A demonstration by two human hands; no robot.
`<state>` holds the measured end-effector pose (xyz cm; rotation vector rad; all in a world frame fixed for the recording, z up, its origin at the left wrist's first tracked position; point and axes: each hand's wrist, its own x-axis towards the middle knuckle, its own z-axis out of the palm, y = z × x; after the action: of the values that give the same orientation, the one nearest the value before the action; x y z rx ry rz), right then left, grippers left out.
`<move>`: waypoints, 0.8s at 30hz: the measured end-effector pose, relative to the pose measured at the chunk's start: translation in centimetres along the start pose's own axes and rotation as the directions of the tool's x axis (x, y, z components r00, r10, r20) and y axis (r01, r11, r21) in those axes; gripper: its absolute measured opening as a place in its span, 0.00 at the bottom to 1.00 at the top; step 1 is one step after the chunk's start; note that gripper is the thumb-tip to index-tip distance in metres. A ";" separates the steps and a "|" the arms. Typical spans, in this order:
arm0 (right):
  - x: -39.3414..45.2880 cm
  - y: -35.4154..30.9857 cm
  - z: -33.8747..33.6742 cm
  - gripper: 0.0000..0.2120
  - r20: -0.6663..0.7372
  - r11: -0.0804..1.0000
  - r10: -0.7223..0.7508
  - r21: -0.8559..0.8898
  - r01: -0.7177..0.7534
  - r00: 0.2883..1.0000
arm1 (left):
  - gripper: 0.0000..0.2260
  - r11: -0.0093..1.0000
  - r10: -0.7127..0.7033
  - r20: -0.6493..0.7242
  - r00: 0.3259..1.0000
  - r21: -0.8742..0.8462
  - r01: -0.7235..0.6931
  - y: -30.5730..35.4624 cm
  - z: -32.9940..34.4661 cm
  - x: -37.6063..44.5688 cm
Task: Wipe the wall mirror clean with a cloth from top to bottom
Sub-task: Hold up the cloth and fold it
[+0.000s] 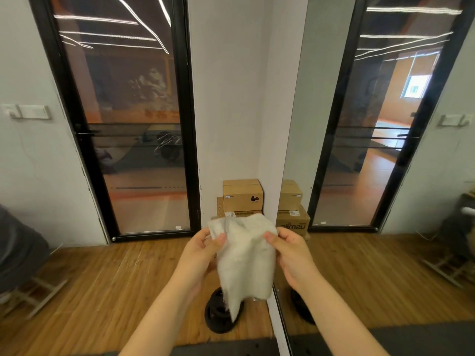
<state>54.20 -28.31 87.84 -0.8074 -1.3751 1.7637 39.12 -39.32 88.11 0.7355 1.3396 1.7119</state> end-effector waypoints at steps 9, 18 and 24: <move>0.4 1.0 0.2 0.08 -0.234 0.935 -0.244 -0.316 0.164 0.941 | 0.22 0.983 -0.186 -0.104 0.977 -0.014 0.185 -2.3 1.0 -1.1; -0.1 0.6 -0.2 0.09 -0.021 0.997 -0.055 -0.061 0.054 0.998 | 0.09 0.869 0.231 -0.250 0.940 0.487 -0.084 -2.5 1.9 -0.3; -0.1 0.9 -0.3 0.11 -0.062 0.972 -0.170 -0.172 0.157 0.983 | 0.09 0.905 0.205 -0.222 0.953 0.414 -0.099 -2.2 1.7 0.3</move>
<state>54.36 -28.32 86.94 -0.8163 -1.5072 1.4919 40.96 -38.06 86.44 0.8836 1.8966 1.7205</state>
